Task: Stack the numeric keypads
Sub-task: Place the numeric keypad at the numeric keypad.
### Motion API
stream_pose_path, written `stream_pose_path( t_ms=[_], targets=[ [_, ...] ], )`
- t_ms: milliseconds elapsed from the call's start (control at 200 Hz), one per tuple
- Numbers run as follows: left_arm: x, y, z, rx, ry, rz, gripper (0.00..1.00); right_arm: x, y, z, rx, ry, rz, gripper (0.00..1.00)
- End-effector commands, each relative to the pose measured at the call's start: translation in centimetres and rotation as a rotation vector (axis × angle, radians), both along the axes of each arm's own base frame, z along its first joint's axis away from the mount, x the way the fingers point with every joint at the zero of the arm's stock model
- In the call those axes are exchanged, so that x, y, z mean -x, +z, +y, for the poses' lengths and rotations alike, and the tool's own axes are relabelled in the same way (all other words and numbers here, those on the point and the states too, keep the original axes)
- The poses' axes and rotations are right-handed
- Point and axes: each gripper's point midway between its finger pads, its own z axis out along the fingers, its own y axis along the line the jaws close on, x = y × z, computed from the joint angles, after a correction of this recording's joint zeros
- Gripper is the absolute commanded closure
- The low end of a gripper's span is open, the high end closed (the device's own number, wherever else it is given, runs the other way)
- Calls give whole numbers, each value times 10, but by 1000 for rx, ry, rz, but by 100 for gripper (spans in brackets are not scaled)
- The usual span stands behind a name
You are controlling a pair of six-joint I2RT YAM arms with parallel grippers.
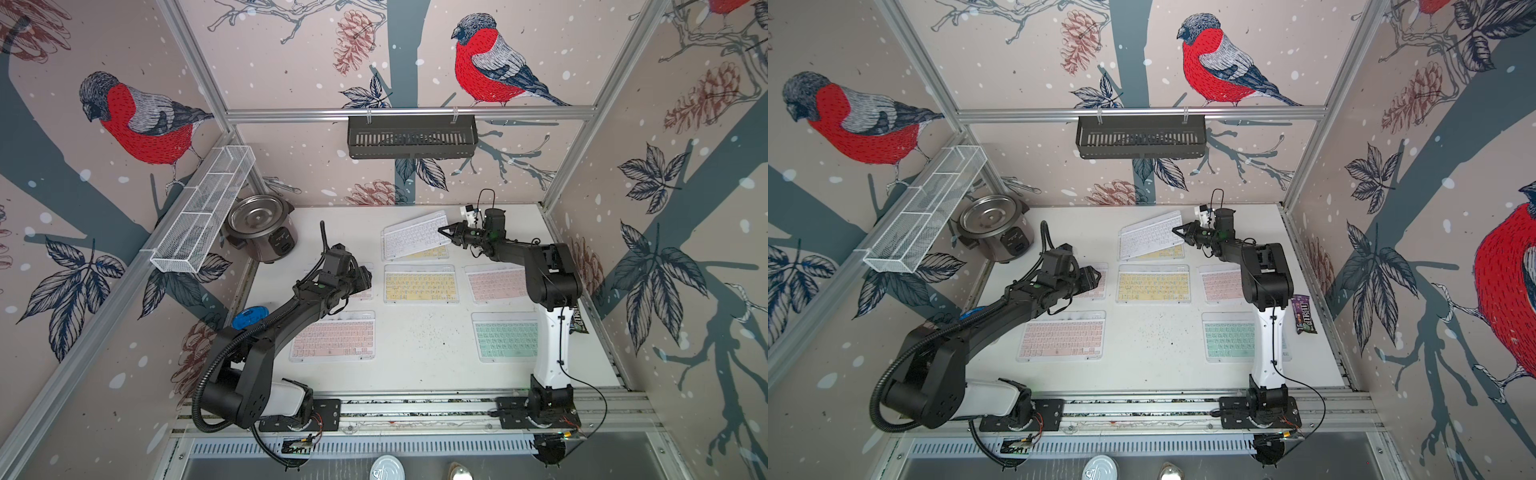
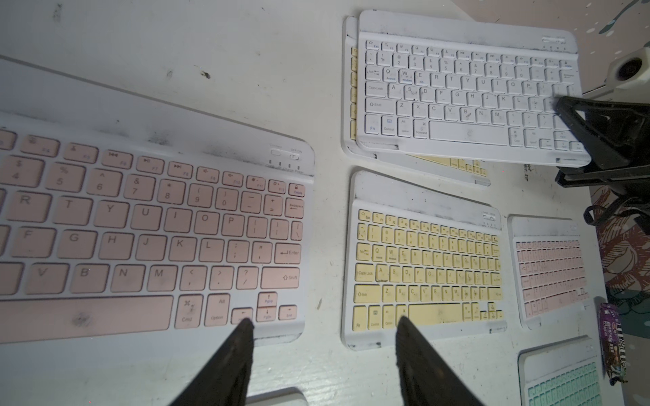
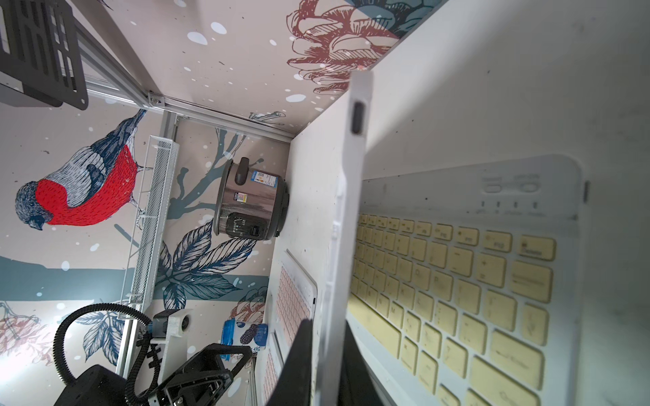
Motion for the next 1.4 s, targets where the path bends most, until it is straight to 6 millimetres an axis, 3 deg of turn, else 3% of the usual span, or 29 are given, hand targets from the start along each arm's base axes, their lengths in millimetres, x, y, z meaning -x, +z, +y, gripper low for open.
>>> stream_pose_path(
  t_ms=[0,425,590,1396],
  targets=[
    [-4,5,-3,13,-11,-25,36,-3,-4,2,27,-7,-32,82],
    [-3,3,-4,19,-15,-19,36,-5,-14,0,95,-13,-22,70],
    [-3,2,-5,19,-17,-18,37,-7,-17,-4,121,-26,-18,60],
    [-2,0,-5,20,-18,-14,36,-17,-41,-15,240,-85,30,46]
  ],
)
